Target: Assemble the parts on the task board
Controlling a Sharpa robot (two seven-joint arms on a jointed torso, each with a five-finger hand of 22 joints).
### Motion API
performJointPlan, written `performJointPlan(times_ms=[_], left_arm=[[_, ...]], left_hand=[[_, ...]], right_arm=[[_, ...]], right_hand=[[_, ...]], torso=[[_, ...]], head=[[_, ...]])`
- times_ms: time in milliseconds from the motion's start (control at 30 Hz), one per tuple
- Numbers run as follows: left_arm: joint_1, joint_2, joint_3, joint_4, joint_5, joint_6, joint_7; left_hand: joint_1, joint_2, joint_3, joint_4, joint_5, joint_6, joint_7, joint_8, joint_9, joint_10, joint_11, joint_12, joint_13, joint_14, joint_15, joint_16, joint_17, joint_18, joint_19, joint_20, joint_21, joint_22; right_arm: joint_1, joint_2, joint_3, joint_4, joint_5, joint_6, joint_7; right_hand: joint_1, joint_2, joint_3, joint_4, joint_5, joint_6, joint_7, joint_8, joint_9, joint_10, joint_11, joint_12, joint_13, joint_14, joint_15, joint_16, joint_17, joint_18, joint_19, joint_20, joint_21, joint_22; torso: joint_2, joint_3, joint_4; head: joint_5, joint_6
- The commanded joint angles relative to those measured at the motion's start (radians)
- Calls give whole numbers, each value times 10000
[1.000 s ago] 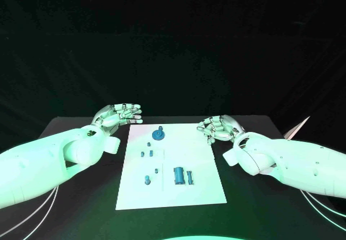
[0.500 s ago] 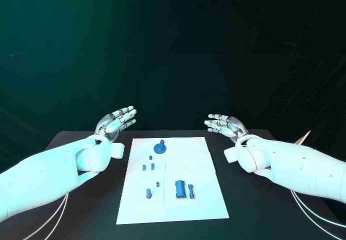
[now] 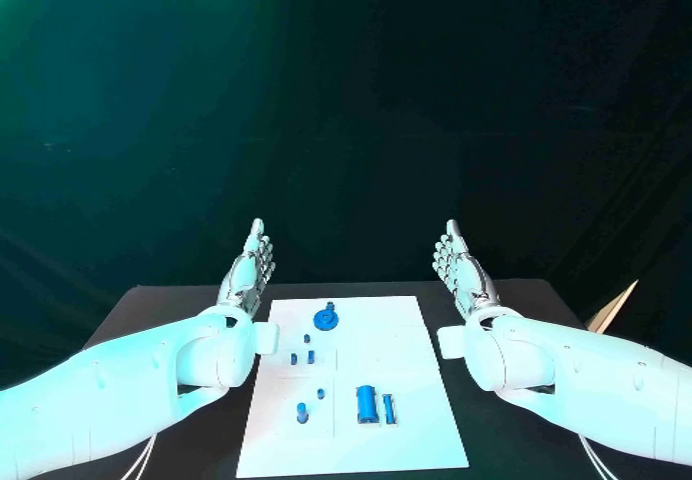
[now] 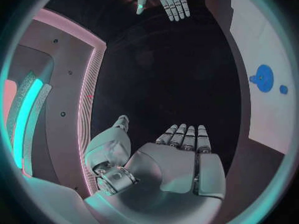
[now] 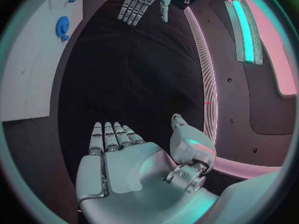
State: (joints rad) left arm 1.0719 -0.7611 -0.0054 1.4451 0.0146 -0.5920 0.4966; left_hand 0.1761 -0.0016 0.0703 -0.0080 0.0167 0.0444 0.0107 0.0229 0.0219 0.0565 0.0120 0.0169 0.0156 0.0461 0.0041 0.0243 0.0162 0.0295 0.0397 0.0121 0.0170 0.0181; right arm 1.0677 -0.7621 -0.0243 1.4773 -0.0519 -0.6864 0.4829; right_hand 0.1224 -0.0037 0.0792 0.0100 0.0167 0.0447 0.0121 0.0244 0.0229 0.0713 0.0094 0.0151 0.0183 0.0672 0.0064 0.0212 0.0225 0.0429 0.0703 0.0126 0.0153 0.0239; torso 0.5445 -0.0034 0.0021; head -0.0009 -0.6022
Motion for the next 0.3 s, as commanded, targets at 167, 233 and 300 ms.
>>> performJointPlan(times_ms=[167, 233, 300], left_arm=[[-168, -145, 44, 971, -121, -1398, 194], [-196, -169, 49, 1124, -135, -1608, 216], [-213, -183, 52, 1216, -143, -1734, 229]], left_hand=[[-1761, 16, -703, 80, -167, -444, -107, -229, -219, -565, -120, -169, -156, -461, -41, -243, -162, -295, -397, -121, -170, -181], [-1761, 16, -703, 80, -167, -444, -107, -229, -219, -565, -120, -169, -156, -461, -41, -243, -162, -295, -397, -121, -170, -181], [-1761, 16, -703, 80, -167, -444, -107, -229, -219, -565, -120, -169, -156, -461, -41, -243, -162, -295, -397, -121, -170, -181]], right_arm=[[-162, -165, 220, 850, 480, -771, 347], [-176, -178, 241, 922, 517, -831, 369], [-177, -179, 243, 927, 519, -836, 371]], right_hand=[[-1224, 37, -792, -100, -167, -447, -121, -244, -229, -713, -94, -151, -183, -672, -64, -212, -225, -429, -703, -126, -153, -239], [-1224, 37, -792, -100, -167, -447, -121, -244, -229, -713, -94, -151, -183, -672, -64, -212, -225, -429, -703, -126, -153, -239], [-1224, 37, -792, -100, -167, -447, -121, -244, -229, -713, -94, -151, -183, -672, -64, -212, -225, -429, -703, -126, -153, -239]], torso=[[-3, 34, -21], [-3, 34, -21], [-3, 34, -21]], head=[[9, 22], [9, 22], [9, 22]])
